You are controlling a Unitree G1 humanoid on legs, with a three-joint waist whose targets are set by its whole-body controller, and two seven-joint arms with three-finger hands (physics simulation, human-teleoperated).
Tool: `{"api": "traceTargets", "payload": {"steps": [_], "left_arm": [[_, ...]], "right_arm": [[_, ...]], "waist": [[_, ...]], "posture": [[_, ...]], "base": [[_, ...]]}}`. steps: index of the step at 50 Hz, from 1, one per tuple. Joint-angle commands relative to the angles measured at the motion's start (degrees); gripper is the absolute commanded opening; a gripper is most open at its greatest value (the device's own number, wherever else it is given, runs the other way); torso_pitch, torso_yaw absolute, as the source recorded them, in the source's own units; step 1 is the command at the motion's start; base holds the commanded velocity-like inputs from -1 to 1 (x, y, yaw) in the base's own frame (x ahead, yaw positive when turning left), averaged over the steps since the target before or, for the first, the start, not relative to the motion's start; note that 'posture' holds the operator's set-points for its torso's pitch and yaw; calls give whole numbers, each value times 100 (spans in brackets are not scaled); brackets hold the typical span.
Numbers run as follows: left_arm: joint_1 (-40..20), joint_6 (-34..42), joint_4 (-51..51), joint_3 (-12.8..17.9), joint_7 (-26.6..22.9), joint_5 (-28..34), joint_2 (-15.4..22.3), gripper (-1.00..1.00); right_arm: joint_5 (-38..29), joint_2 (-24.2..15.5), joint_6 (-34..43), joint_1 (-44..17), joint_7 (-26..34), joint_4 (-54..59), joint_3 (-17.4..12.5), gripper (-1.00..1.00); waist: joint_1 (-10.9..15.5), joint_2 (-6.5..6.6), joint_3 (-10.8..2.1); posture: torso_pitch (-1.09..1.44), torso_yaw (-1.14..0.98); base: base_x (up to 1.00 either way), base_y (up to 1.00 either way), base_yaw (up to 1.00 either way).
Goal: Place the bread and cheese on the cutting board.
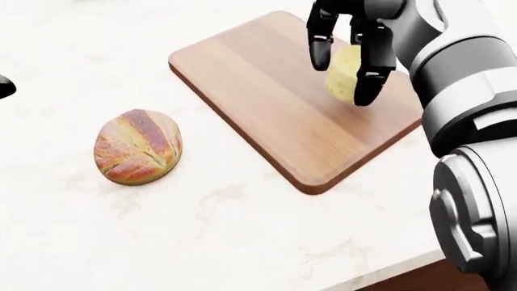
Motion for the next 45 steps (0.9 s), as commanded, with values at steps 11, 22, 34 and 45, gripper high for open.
{"api": "traceTargets", "payload": {"steps": [11,22,34,45], "left_arm": [[-126,-149,-154,77,11,-10,93,100],[-116,-182,-138,58,5,3,76,100],[-78,-214,-139,74,-15,13,56,100],[-84,-208,-140,73,-16,18,54,100]], "right_arm": [[-82,-202,404,-260,-213,-281,-35,-100],[-242,-326,504,-171,-226,-278,-25,-100],[-266,-320,476,-129,-312,-278,-50,-100],[-261,-279,427,-26,-350,-278,-52,-57]], "waist": [[9,3,-189],[13,-8,-193],[11,-4,-192],[16,-12,-201]], "posture": [[0,0],[0,0],[0,0],[0,0]], "base": [[0,0,0],[0,0,0],[0,0,0],[0,0,0]]}}
